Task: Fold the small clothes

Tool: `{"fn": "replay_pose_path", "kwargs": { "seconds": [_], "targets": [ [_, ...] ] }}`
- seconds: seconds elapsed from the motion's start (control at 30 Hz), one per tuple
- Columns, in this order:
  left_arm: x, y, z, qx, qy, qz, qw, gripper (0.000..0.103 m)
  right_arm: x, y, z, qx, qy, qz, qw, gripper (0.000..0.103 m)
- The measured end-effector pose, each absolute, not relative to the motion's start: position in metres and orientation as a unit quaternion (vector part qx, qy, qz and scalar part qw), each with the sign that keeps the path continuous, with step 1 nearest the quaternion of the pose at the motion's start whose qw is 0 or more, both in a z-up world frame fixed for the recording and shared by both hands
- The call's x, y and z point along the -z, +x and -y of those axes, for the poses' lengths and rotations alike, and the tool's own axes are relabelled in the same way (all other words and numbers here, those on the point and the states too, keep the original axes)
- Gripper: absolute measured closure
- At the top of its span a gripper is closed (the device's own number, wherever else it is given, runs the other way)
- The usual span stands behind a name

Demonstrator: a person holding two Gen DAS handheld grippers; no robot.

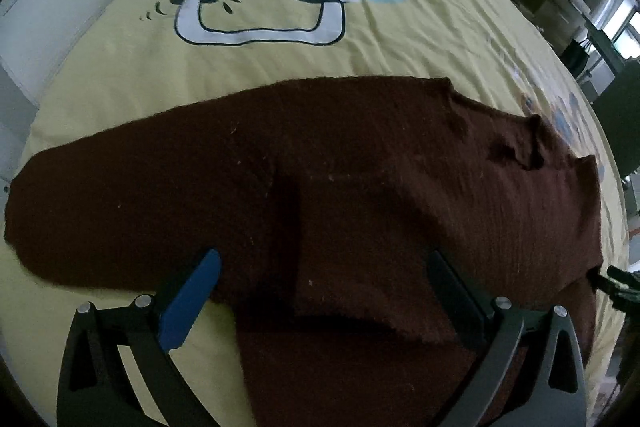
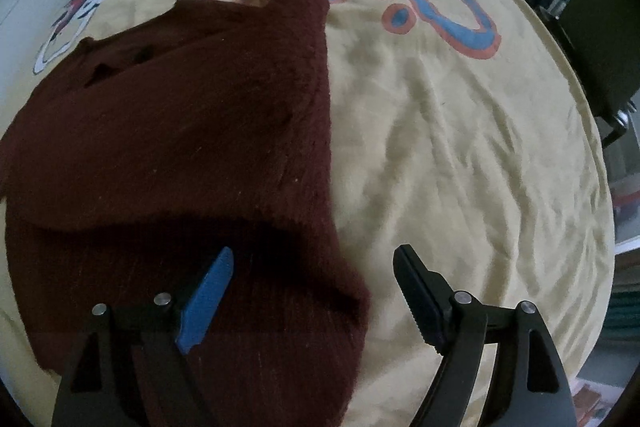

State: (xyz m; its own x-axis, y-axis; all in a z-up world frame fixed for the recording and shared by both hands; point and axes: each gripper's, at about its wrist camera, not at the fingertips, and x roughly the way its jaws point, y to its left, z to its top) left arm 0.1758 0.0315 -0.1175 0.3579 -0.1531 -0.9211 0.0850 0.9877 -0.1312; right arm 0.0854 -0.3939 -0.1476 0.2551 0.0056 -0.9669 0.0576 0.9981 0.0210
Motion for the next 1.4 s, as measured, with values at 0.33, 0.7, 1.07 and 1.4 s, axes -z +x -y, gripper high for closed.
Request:
{"fn": "replay_pose_path", "kwargs": {
  "seconds": [0.33,0.7,1.07,1.4],
  "targets": [
    [0.165,0.207,-0.011,0.070,-0.012,-0.625,0.778,0.033,0.151,0.081,0.409,0.020,0.037,-0.613,0.789,0.019],
    [0.120,0.192,0.001,0.093,0.007,-0.543,0.835,0.093,0.130,0.082,0.421,0.035,0.068,-0.589,0.805,0.019],
    [0.117,0.192,-0.016,0.067,-0.003,-0.522,0.851,0.093,0.147,0.170,0.417,0.022,0.140,-0.579,0.803,0.019],
    [0.121,0.194,-0.013,0.078,0.005,-0.523,0.849,0.093,0.167,0.187,0.411,0.033,0.159,-0.595,0.788,0.087]
  ]
}}
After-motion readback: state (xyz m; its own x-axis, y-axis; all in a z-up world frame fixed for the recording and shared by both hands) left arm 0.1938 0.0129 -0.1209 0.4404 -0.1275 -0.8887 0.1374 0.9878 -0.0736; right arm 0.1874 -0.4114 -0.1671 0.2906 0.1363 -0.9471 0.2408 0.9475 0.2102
